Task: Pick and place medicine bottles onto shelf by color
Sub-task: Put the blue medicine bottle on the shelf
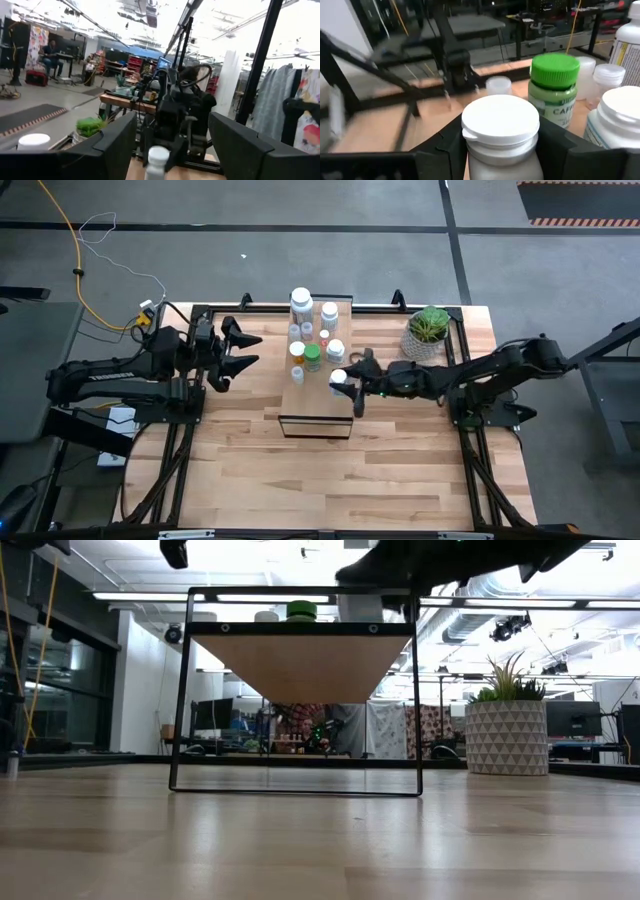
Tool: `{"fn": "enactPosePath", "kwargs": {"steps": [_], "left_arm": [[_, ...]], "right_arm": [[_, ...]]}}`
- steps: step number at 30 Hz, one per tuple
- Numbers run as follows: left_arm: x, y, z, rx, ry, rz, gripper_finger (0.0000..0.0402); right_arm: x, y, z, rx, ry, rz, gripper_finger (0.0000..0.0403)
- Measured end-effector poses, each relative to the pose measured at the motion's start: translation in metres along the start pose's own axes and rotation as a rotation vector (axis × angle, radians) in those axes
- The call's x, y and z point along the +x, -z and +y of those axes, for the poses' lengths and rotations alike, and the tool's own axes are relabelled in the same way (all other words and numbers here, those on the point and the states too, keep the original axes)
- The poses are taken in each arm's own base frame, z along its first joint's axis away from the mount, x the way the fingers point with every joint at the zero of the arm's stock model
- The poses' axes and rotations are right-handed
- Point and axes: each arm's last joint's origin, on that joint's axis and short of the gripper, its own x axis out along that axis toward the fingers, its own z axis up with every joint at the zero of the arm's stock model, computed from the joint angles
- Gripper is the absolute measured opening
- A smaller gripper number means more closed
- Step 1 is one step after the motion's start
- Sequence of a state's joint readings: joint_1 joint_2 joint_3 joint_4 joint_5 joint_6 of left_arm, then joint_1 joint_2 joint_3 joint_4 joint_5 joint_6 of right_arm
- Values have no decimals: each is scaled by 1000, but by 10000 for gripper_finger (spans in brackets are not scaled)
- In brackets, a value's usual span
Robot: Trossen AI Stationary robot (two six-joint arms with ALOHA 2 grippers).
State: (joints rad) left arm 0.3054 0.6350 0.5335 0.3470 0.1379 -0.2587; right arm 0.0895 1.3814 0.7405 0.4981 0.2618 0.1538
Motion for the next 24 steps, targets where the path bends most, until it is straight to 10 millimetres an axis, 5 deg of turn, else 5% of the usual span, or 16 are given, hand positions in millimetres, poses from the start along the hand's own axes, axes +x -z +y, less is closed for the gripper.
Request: {"fn": "enactPosePath", "kwargs": {"steps": [11, 24], "left_arm": [[0, 0, 1, 52, -40, -3, 234], [0, 1, 2, 52, -59, 2, 234]], "right_arm": [[26, 13, 0, -128, 119, 41, 173], [36, 17, -6, -56, 157, 17, 174]]}}
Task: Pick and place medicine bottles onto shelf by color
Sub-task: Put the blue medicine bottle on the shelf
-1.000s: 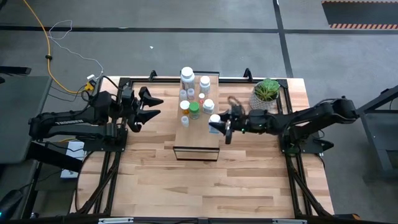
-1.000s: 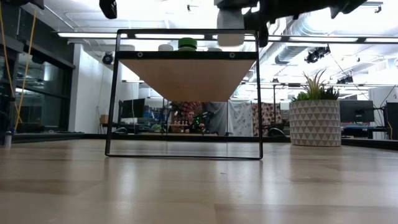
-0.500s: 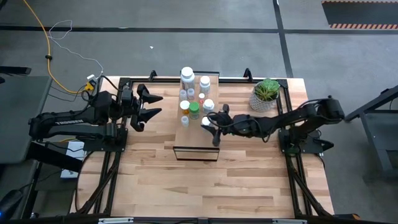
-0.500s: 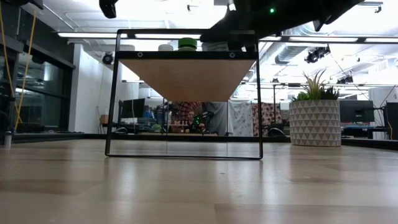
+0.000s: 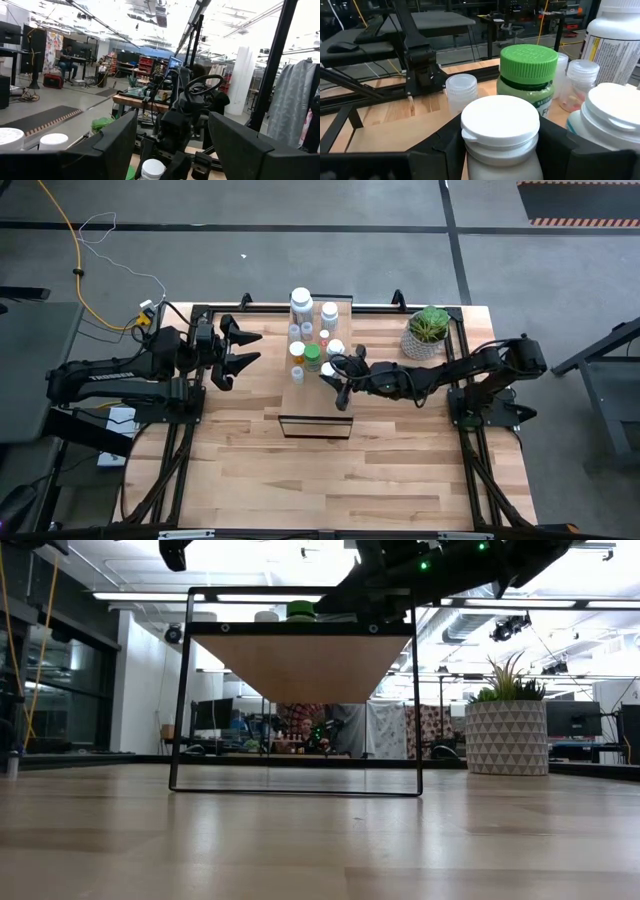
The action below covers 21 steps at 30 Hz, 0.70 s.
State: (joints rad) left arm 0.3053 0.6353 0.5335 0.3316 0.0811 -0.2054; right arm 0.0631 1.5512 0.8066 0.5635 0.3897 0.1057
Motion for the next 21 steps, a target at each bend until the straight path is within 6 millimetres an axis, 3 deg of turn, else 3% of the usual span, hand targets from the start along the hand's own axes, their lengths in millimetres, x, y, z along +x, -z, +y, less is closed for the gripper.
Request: {"fn": "enactPosePath", "kwargs": {"steps": [13, 18, 21], "left_arm": [[0, 0, 0, 0, -4, 3, 234], [0, 2, 0, -2, -8, 19, 234], [0, 2, 1, -2, -9, 21, 234]], "right_arm": [[0, 0, 1, -26, -25, 4, 176], [-2, 1, 7, -186, -46, -11, 201], [-3, 1, 8, -179, -51, -10, 220]]}}
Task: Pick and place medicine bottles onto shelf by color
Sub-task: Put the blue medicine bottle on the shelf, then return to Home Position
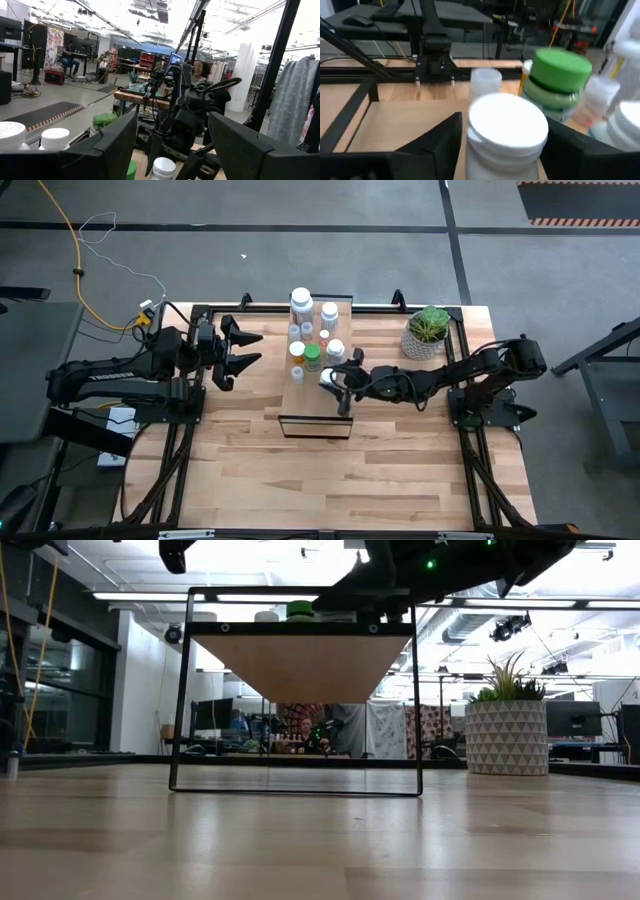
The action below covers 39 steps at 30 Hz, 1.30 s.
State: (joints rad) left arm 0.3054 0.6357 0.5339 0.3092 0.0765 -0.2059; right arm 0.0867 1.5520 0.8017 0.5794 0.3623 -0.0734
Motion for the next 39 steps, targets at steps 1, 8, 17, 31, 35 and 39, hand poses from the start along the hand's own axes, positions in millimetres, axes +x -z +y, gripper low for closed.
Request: {"fn": "enactPosePath", "kwargs": {"steps": [1, 8, 17, 31, 35, 39], "left_arm": [[0, 0, 0, 0, 0, 0, 234], [0, 0, 0, -2, -2, 2, 234], [0, 0, 0, -1, -2, 2, 234], [0, 0, 0, 0, -2, 2, 234], [0, 0, 0, 0, -11, 0, 234], [0, 0, 0, 0, -14, -1, 234]], "right_arm": [[0, 1, 0, 17, 0, 10, 225], [0, 4, -1, 87, 25, 34, 236], [0, 3, -1, 118, 24, 30, 236], [0, 3, -2, 157, 45, 26, 261], [0, 2, -2, 150, 57, 25, 298], [0, 2, -2, 150, 57, 25, 331]]}}
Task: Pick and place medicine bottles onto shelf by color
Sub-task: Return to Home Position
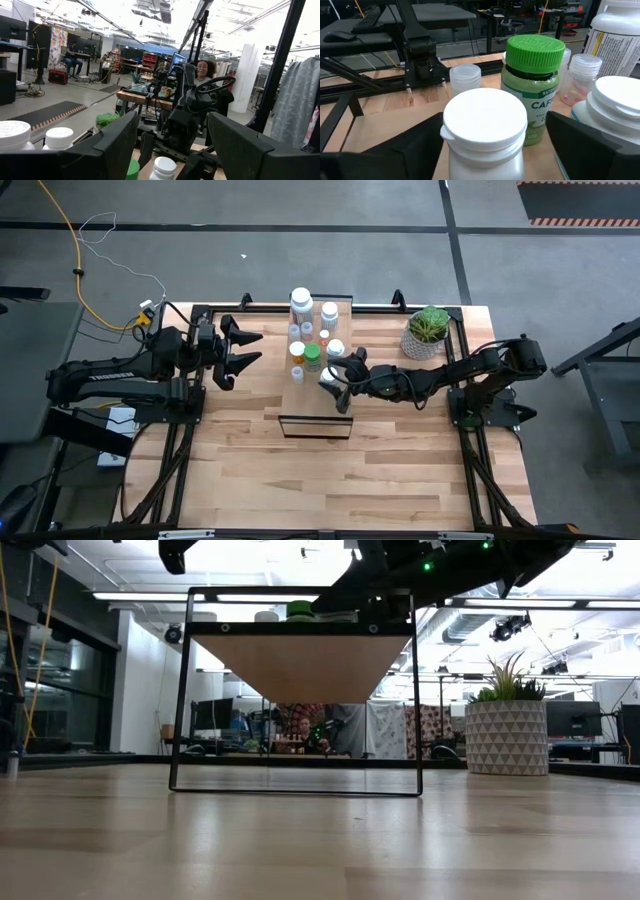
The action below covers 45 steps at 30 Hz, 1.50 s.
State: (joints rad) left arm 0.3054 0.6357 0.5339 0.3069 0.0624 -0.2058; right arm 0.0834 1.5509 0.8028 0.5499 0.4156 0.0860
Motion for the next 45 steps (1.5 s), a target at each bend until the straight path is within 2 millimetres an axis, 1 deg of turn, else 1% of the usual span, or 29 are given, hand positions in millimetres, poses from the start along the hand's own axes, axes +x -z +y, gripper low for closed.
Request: {"fn": "enactPosePath", "kwargs": {"steps": [5, 8, 16, 21, 24, 32, 37, 39, 41, 43, 45], "left_arm": [[0, 0, 0, 0, 0, 0, 234], [0, 0, 0, -1, 1, -1, 234], [0, -1, 0, -3, 5, -4, 234], [0, -1, 0, -1, 4, -5, 234], [0, -1, 0, 0, 3, -5, 234], [0, -1, 0, -18, 2, -6, 234], [0, -1, 0, -18, 1, -6, 233], [0, -1, 0, -18, -9, -8, 227], [0, -1, 0, -19, -22, -11, 212], [0, -1, 1, -44, -35, -15, 187], [0, -1, 1, -83, -45, -18, 150]], "right_arm": [[-2, -4, 0, -5, -14, -10, 354], [-6, -9, -1, -34, -35, -22, 355], [-21, -27, -5, -7, -42, -63, 355], [-36, -42, -10, 31, -68, -81, 355], [-47, -50, -13, 85, -98, -78, 355], [-77, -73, -16, 222, -341, -101, 355], [-98, -87, -16, 284, -408, -158, 355], [-105, -92, -16, 291, -424, -181, 355], [-111, -96, -17, 318, -438, -199, 355], [-114, -97, -18, 333, -445, -205, 355], [-114, -98, -18, 354, -447, -203, 355]]}}
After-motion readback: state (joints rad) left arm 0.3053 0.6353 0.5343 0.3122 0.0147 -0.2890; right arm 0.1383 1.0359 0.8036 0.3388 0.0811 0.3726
